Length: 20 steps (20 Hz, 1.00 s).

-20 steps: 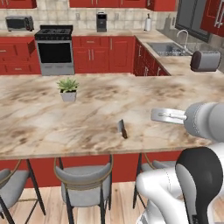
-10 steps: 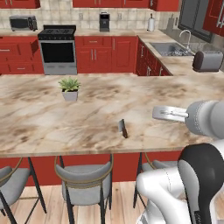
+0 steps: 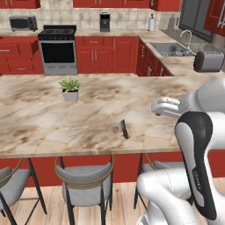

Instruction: Pick up the metallic utensils from the counter and place them in the open drawer. Make sure not to pick up any wooden utensils.

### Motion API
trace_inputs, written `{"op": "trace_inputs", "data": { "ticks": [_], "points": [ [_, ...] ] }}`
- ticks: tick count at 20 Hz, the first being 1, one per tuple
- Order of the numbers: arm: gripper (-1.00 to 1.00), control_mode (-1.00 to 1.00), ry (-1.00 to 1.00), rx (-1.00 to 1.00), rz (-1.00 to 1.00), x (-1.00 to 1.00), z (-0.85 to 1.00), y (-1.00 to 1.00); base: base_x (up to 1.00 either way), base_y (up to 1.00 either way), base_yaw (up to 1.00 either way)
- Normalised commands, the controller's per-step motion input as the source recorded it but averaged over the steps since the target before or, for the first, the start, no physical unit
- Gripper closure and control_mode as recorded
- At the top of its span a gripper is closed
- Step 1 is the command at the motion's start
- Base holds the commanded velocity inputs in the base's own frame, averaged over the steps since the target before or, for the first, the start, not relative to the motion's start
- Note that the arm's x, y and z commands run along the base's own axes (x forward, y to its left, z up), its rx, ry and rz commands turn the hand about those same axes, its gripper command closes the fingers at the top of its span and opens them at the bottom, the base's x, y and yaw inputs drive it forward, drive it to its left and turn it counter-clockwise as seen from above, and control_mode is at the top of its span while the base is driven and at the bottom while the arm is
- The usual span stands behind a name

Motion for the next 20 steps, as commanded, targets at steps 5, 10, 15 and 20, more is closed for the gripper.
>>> {"op": "trace_inputs", "data": {
  "ticks": [5,10,15,20],
  "points": [
    [-1.00,-1.00,0.02,0.03,0.00,0.85,-0.53,0.00,0.00,0.00,0.00],
    [-1.00,-1.00,0.12,0.00,0.00,0.73,-0.54,0.01,0.00,0.00,0.00],
    [-1.00,-1.00,0.15,-0.04,0.00,0.50,-0.70,0.20,0.00,0.00,0.00],
    [-1.00,-1.00,0.23,-0.09,0.00,0.34,-0.47,0.20,0.00,0.00,0.00]
  ]
}}
